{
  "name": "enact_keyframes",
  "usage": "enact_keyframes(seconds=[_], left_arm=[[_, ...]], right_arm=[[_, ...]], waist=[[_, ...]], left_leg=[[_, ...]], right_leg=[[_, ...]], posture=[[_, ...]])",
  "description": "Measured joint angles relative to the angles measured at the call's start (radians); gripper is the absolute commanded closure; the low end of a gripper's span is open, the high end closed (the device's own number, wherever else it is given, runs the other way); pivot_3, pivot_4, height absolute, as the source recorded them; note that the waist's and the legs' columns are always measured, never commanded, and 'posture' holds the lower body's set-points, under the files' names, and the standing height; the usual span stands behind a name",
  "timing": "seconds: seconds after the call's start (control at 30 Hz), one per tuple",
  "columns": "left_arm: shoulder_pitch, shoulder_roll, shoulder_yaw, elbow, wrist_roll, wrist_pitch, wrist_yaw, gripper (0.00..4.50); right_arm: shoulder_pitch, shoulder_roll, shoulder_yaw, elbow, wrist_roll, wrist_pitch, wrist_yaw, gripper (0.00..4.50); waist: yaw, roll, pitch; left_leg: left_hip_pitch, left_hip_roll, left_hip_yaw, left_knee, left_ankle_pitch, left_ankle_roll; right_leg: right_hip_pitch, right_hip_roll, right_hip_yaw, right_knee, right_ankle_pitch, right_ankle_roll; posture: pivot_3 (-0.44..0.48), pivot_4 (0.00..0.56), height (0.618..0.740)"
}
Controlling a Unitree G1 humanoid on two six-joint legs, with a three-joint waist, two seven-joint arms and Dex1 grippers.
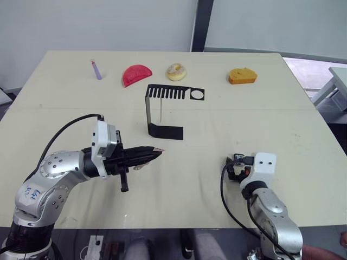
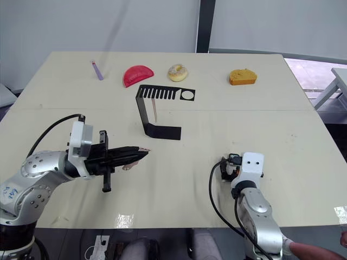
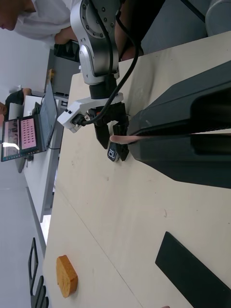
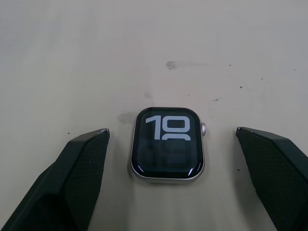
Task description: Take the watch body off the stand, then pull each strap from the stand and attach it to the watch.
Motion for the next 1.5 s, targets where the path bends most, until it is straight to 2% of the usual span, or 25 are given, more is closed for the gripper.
enact_keyframes(seconds=[0.5,0.6,0.73,0.77,1.07,1.2,1.37,1.5], left_arm=[[-0.008,-0.005,-0.012,0.001,0.000,0.000,0.000,4.50],[-0.008,-0.005,-0.017,0.001,0.000,0.000,0.001,4.50],[-0.012,-0.004,-0.017,0.003,0.000,0.000,0.000,4.50],[-0.015,0.000,-0.017,0.005,0.001,0.000,0.000,4.50],[-0.028,0.009,0.003,0.008,0.003,0.000,0.001,4.50],[-0.029,0.010,0.004,0.015,0.045,-0.028,0.000,4.50],[-0.030,0.061,0.004,0.093,0.198,-0.197,-0.060,4.50],[-0.040,0.068,-0.004,0.170,0.316,-0.373,-0.116,4.50]], right_arm=[[-0.013,0.015,0.002,0.014,-0.010,-0.002,-0.017,0.02],[-0.016,0.015,0.002,0.018,-0.012,-0.002,-0.017,0.78],[-0.023,0.015,0.002,0.024,-0.012,-0.002,-0.017,2.72],[-0.023,0.015,0.002,0.024,-0.011,-0.002,-0.017,2.90],[-0.040,-0.002,-0.007,0.047,0.011,-0.015,-0.001,2.90],[-0.076,-0.096,-0.029,0.063,0.103,-0.008,0.126,2.90],[-0.260,-0.260,-0.137,0.065,0.348,0.197,0.297,2.90],[-0.437,-0.337,-0.184,0.146,0.641,0.517,0.422,2.90]], waist=[[-0.001,-0.002,-0.001],[-0.001,-0.002,-0.001],[-0.002,-0.002,-0.001],[-0.002,-0.002,-0.002],[-0.004,-0.003,-0.002],[-0.004,-0.002,-0.001],[-0.002,-0.001,-0.001],[0.000,-0.001,-0.001]], left_leg=[[0.000,0.000,0.000,0.000,0.000,0.000],[0.000,0.000,0.000,0.000,0.000,0.000],[0.000,0.000,0.000,0.000,0.000,0.000],[0.000,0.000,0.000,0.000,0.000,0.000],[0.000,0.000,0.000,0.000,0.000,0.000],[0.000,0.000,0.000,0.000,0.000,0.000],[0.000,0.000,0.000,-0.001,0.000,0.001],[0.000,0.001,0.000,0.000,0.000,0.002]], right_leg=[[0.000,0.000,0.000,0.000,0.000,0.000],[0.000,0.000,0.000,0.000,0.000,0.000],[0.000,0.000,0.000,0.000,0.000,0.000],[0.000,0.000,0.000,0.000,0.000,0.000],[0.000,0.000,0.000,0.000,0.000,0.000],[0.000,0.000,0.000,0.000,0.000,0.000],[0.000,0.001,0.000,0.000,0.000,0.000],[0.000,0.001,0.000,-0.001,0.000,0.000]], posture=[[0.000,0.150,0.740],[0.000,0.150,0.740],[0.000,0.150,0.740],[0.000,0.150,0.740],[0.000,0.150,0.740],[0.000,0.150,0.740],[0.000,0.150,0.740],[0.000,0.150,0.740]])
